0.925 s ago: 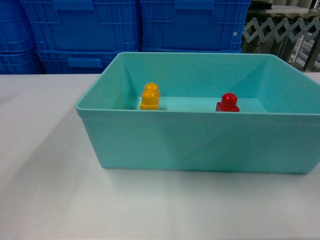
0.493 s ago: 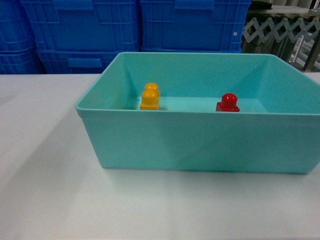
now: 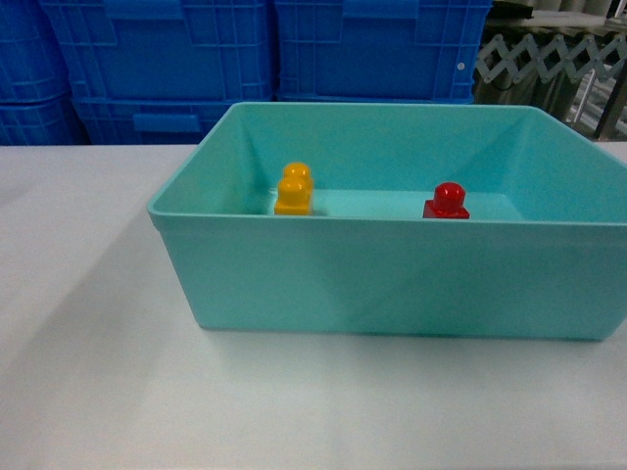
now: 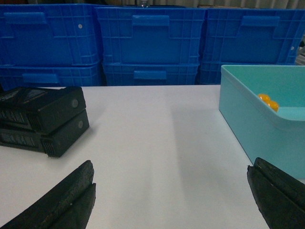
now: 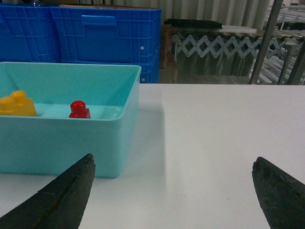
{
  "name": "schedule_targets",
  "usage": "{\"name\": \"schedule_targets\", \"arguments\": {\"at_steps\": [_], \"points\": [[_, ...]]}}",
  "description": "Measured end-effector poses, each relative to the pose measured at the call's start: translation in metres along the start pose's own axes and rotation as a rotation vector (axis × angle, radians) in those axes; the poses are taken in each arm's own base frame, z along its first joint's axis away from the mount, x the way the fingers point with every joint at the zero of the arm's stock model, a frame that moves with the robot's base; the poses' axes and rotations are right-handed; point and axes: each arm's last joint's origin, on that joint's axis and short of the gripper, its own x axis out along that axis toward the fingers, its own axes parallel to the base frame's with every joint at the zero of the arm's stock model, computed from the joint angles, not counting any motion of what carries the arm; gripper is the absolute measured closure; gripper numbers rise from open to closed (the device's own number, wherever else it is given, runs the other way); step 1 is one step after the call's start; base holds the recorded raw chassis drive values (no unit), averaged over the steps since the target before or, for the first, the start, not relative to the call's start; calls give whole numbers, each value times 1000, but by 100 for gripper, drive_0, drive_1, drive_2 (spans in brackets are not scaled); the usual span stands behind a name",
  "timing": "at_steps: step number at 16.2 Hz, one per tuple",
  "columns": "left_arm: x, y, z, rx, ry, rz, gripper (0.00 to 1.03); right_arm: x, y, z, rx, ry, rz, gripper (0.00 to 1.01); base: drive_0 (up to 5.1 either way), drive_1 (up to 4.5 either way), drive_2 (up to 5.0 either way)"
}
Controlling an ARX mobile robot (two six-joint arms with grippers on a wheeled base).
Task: Pick red block from blue box to shelf
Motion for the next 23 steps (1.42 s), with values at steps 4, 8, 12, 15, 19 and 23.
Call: {"name": "schedule_targets", "arguments": {"at_steps": [4, 8, 12, 15, 19, 23], "points": [[0, 0, 0, 0, 0, 0, 5, 0, 0, 0, 0, 0, 0, 3, 0, 0, 0], [0, 0, 0, 0, 0, 0, 5, 0, 0, 0, 0, 0, 0, 3, 0, 0, 0], [0, 0, 0, 0, 0, 0, 5, 0, 0, 0, 0, 0, 0, 3, 0, 0, 0], [0, 0, 0, 0, 0, 0, 5, 0, 0, -2, 0, 35, -2, 3, 0, 0, 0], [0, 0, 0, 0, 0, 0, 5, 0, 4, -7, -20, 612, -27, 3, 0, 0, 0], [0, 0, 0, 0, -1, 0, 5, 30, 32, 65, -21, 403, 42, 3, 0, 0, 0]]}}
